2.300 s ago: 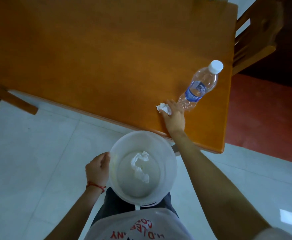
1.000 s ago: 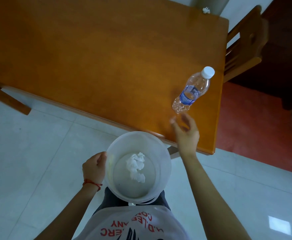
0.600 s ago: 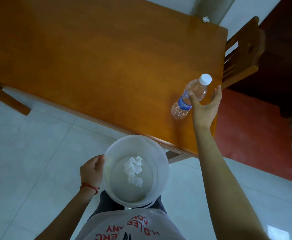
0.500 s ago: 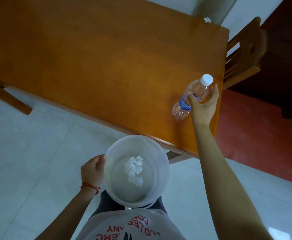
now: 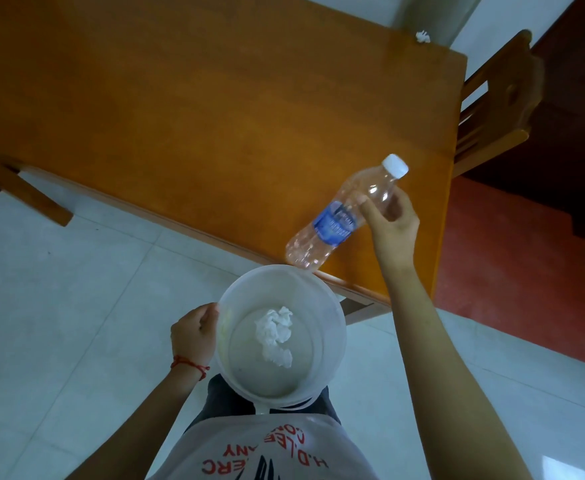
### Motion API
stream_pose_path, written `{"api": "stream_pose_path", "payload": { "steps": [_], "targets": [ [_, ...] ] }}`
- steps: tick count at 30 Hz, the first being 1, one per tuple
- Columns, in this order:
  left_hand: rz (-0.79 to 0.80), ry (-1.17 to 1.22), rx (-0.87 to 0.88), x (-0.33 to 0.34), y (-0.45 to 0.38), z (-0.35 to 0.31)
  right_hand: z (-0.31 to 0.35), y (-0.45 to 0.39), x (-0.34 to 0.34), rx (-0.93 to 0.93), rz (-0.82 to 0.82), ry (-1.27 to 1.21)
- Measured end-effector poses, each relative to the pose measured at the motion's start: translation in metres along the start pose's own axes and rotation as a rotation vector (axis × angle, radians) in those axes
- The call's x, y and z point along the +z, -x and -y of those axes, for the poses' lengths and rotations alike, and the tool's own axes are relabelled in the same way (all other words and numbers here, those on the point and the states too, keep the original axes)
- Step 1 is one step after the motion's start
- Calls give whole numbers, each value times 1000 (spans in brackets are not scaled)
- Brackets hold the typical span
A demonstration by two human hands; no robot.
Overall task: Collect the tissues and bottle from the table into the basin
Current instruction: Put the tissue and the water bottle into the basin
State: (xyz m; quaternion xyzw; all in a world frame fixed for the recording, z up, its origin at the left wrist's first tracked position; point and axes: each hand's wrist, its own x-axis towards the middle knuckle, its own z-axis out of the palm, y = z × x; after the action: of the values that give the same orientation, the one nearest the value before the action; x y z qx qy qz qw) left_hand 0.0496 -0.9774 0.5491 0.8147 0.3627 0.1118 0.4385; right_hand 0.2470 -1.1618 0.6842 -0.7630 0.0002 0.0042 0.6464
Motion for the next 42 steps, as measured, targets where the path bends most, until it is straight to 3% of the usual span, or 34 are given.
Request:
{"api": "stream_pose_path", "payload": {
  "steps": [8,16,20,23,27,33,42],
  "targets": [
    [22,5,-12,-2,-1,2,-62,72,24,274,422,244],
    [26,33,2,-6,1,3,-96,117,36,344,540,524],
    [46,47,16,-10,5,0,-98,121,26,293,470,612],
    [64,16,53,-11,6,0,-92,126,11,151,395,691],
    [100,30,94,-13,7,5,-98,146,-18,-14,183,789],
    [214,20,144,-12,10,10,-126,195,-49,376,-14,607],
    [396,-79,319,2,40,-5,-134,263,-76,540,-326,327]
  ]
}}
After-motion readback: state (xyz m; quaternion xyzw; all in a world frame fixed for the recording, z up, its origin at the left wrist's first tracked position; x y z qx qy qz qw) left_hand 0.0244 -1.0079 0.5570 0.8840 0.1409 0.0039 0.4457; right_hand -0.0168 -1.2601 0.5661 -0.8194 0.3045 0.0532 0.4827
